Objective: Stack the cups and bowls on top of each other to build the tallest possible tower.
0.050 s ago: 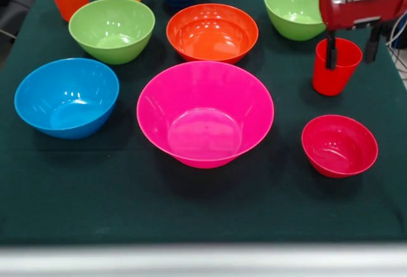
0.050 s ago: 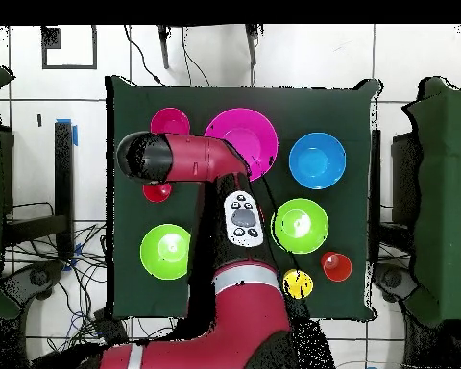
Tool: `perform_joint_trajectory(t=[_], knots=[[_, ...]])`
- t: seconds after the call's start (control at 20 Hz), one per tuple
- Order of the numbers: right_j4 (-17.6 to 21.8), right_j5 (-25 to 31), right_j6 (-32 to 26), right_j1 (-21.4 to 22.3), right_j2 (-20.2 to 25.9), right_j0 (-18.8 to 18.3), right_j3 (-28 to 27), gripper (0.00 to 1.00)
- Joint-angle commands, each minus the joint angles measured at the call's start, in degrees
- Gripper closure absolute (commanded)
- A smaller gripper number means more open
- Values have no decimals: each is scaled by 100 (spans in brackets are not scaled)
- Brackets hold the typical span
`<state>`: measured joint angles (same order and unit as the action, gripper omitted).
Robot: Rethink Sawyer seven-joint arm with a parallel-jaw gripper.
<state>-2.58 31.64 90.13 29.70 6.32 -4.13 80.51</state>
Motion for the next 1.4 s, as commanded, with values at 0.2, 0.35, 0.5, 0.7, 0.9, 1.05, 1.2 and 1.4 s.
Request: perform_joint_trajectory(t=[0.2, 0.35, 0.5, 0.7, 0.9, 1.05, 1.2, 1.4], knots=[[635, 797, 477, -180, -576, 449, -535, 0], [551, 857, 578, -4, -599, 465, -193, 0], [490, 878, 655, 75, -668, 512, 76, 0], [357, 1063, 731, 265, -716, 564, 450, 0], [327, 1319, 660, 283, -716, 511, 594, 0], [319, 1257, 685, 22, -666, 486, 416, 0], [265, 1151, 703, -199, -584, 440, 320, 0], [164, 718, 589, -308, -349, 252, 586, 0]])
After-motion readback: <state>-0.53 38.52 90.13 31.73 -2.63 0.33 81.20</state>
